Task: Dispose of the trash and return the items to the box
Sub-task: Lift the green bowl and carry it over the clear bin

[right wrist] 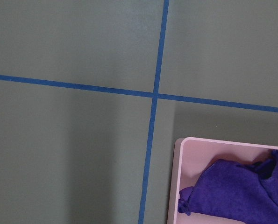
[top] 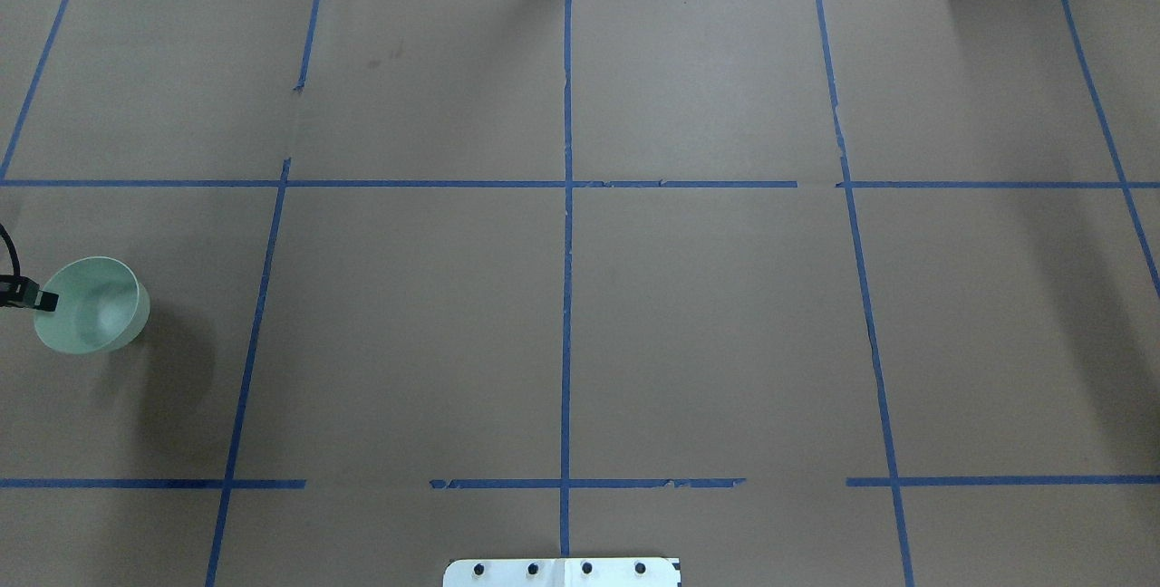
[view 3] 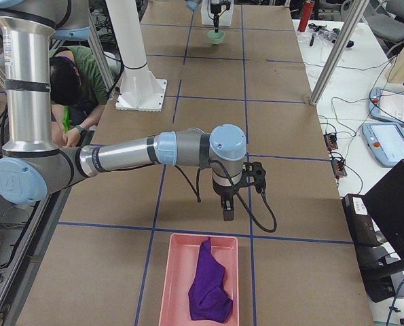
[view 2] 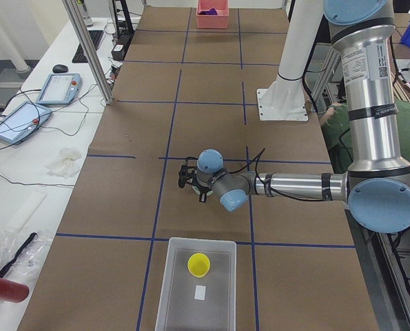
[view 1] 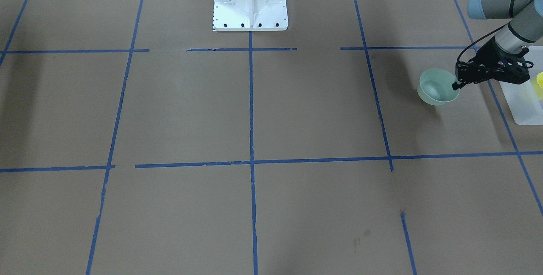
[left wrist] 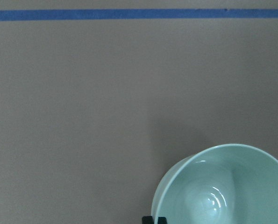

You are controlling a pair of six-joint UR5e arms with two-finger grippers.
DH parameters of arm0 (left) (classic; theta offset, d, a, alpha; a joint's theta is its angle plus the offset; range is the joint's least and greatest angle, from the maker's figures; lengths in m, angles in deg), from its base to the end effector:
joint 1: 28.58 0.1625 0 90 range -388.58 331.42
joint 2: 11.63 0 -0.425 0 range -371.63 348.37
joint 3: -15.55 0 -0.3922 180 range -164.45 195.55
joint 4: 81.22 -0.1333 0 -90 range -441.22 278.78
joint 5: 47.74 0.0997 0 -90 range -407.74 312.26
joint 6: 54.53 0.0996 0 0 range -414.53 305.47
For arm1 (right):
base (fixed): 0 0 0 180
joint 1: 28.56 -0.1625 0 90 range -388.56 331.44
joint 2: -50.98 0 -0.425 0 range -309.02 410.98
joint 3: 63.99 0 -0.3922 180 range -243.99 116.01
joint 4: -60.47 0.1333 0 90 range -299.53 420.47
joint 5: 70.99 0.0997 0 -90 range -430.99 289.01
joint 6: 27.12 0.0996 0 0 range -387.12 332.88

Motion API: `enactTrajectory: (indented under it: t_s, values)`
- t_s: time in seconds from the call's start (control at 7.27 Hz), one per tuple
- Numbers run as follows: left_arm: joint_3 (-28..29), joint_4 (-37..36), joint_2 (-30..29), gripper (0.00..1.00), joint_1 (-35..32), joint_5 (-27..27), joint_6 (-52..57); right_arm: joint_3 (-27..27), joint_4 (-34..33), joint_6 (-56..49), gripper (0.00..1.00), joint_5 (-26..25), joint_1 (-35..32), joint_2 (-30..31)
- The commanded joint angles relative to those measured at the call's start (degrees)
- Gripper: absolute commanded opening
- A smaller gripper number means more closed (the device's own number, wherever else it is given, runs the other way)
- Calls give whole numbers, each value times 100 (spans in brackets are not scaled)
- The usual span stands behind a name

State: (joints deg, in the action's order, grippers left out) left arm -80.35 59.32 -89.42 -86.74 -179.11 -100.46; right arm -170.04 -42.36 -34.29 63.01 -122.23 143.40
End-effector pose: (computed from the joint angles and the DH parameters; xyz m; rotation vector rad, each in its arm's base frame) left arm 0.1661 -0.3954 0.6050 0.1434 0.9929 0.0536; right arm 0.0937 -0.4588 0.5649 0.0858 -0.7634 -0.0634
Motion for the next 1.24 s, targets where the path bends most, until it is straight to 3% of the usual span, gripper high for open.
enactTrajectory:
  t_s: [0.0,0.28,0.69,1.1]
  values:
    - [-78,-17,79,0,-473,-521,415,-73,637,749,100,-40,462,283]
    - [27,-209,106,0,-957,-679,1020,-29,1745,1173,100,-459,744,811]
    - [62,-2288,-112,0,-2467,-583,3556,15,1899,1200,100,-462,745,927]
    - [553,-2785,-315,0,-3471,-582,4845,15,1899,1200,100,-436,745,919]
